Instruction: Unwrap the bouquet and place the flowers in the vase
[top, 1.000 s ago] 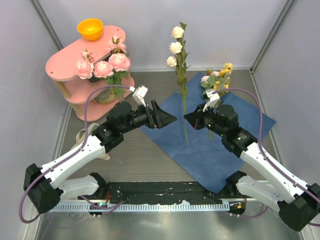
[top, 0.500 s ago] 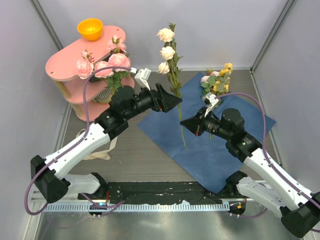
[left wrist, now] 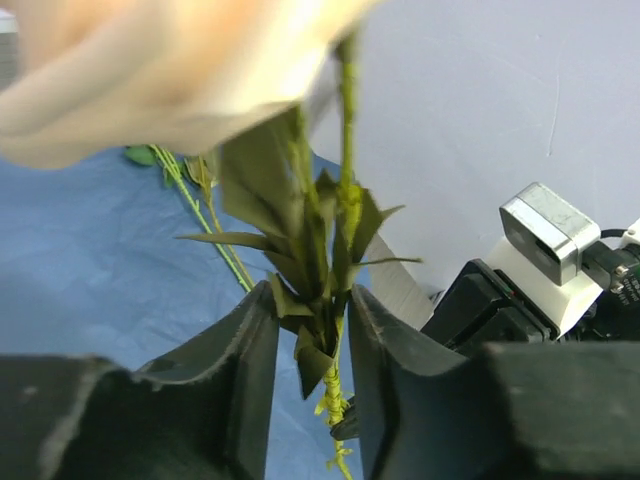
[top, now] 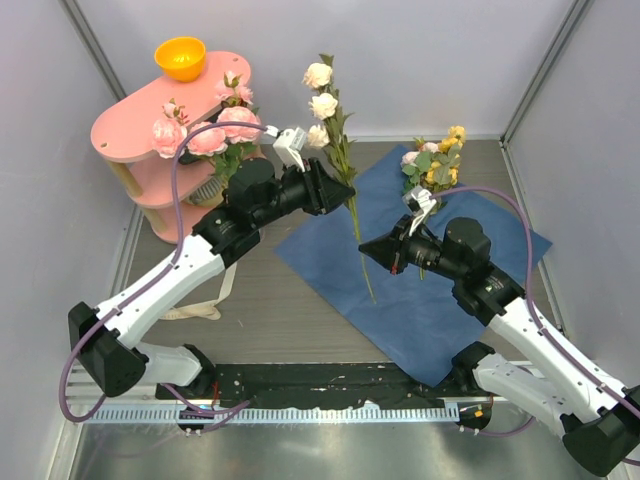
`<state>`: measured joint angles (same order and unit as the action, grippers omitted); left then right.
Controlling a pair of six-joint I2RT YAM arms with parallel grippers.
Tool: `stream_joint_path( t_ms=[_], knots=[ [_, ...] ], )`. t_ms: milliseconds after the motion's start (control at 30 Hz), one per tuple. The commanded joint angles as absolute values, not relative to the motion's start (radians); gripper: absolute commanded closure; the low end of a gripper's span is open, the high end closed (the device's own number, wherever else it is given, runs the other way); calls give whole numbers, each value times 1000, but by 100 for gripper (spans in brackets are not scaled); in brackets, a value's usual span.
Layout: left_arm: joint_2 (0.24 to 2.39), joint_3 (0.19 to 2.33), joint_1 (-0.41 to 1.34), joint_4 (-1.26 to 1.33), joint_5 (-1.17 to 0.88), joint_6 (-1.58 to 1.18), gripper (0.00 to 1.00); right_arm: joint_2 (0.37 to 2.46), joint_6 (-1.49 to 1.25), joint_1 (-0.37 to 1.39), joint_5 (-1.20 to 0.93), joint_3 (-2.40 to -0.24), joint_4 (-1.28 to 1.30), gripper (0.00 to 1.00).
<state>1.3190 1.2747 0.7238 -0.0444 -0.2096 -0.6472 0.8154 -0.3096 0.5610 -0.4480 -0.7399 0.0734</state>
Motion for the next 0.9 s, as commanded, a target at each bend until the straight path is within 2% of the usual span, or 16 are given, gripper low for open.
stream_joint_path(
  t_ms=[0,33,100,133,167,267,367,667,867],
  knots=[
    [1309,1331,713,-38,-244,-594,75,802,-291,574,-468,-741,18,99],
    [1305,1333,710,-32,-258,-583,81,807,-291,575,-469,-744,21,99],
    [1292,1338,710,-34,-273,-542,96,816,-293,574,-441,-753,47,78],
    [1284,1339,712,-34,-272,-519,100,821,-291,574,-421,-761,58,67],
    [1263,1339,710,-35,-267,-471,100,818,-291,575,-398,-765,75,48],
    [1200,1335,710,-60,-206,-335,100,793,-298,575,-252,-769,103,32],
    [1143,1322,712,-80,-91,-220,100,769,-299,575,-149,-769,121,27],
    [965,1166,706,110,161,346,100,796,-330,575,-140,-772,118,26],
    [996,1144,592,175,117,433,100,799,-350,575,-143,-764,104,26]
  ],
)
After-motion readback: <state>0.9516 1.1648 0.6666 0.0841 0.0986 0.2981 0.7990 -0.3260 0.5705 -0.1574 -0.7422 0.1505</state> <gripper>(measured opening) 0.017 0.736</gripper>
